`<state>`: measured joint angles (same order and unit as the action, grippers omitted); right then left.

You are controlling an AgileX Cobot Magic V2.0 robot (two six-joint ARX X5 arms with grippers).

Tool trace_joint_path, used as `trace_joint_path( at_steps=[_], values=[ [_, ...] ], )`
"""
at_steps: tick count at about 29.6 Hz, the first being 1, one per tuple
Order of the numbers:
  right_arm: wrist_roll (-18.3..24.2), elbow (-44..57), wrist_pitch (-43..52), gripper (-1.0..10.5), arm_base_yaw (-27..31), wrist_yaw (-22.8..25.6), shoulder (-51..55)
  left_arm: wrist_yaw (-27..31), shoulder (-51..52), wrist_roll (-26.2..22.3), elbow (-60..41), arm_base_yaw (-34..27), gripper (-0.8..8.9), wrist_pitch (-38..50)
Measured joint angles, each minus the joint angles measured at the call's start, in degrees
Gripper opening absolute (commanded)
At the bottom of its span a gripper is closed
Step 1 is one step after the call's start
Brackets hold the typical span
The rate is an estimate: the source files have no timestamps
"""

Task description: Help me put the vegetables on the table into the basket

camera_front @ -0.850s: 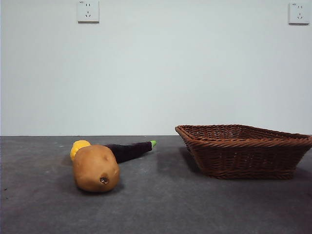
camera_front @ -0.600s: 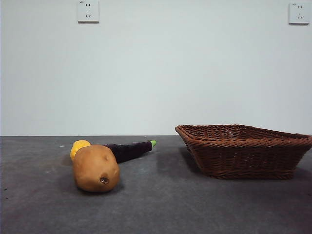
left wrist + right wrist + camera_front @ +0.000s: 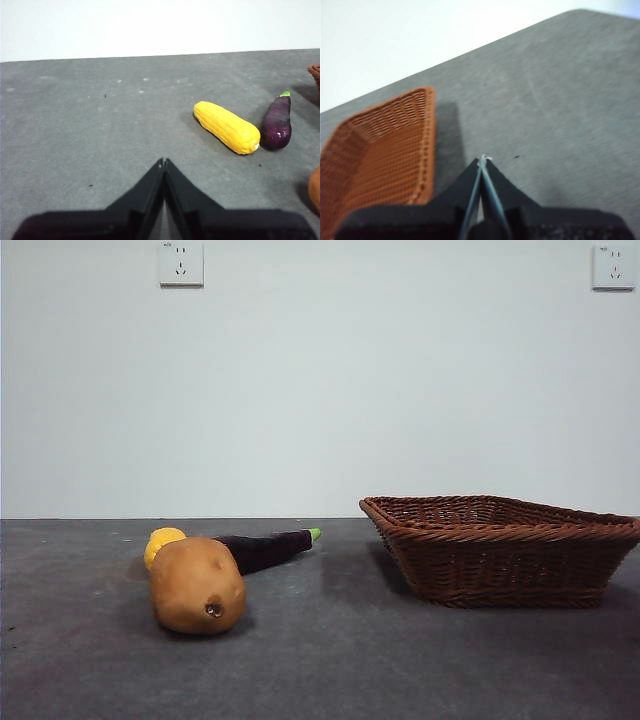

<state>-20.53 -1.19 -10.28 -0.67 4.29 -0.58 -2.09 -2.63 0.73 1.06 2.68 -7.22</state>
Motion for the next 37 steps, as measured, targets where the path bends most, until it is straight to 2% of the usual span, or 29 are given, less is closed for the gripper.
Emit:
trace_joint_path(
  at_steps=[5,7,15,23,28,34,37],
  values=[
    [-2.2,0.0,-0.3,-0.1,0.0,-5.8,0.0,0.0,0.0,0.0,0.0,0.0,-0.04,0.0],
    [-3.4,0.0,-0.2,-0.1,0.0,-6.7,0.0,0.0,0.0,0.5,0.0,0.0,-0.05,0.0],
    [-6.1,-4.8,-0.6,-0.1,0.0,-7.3,0.0,-1.1,-0.6,6.8,4.9,0.0,-0.05,-0.2],
    [-6.3,-13.0,-0.5,-0.1,0.0,-7.2,-5.7,-1.4,-6.6,8.0,15.8,0.0,-0.05,0.0],
    [-6.3,-19.4,-3.1,-0.1,0.0,-7.4,-14.1,-6.1,-14.4,8.7,23.8,0.0,-0.06,-1.0],
    [-6.5,-29.6,-11.7,0.0,0.0,-10.7,-26.3,-13.6,-24.8,9.8,34.6,0.0,-0.05,-9.0],
    [-6.6,-34.1,-14.9,0.0,0.0,-10.8,-31.2,-17.9,-29.6,9.9,39.3,0.0,-0.05,-13.6]
  ],
)
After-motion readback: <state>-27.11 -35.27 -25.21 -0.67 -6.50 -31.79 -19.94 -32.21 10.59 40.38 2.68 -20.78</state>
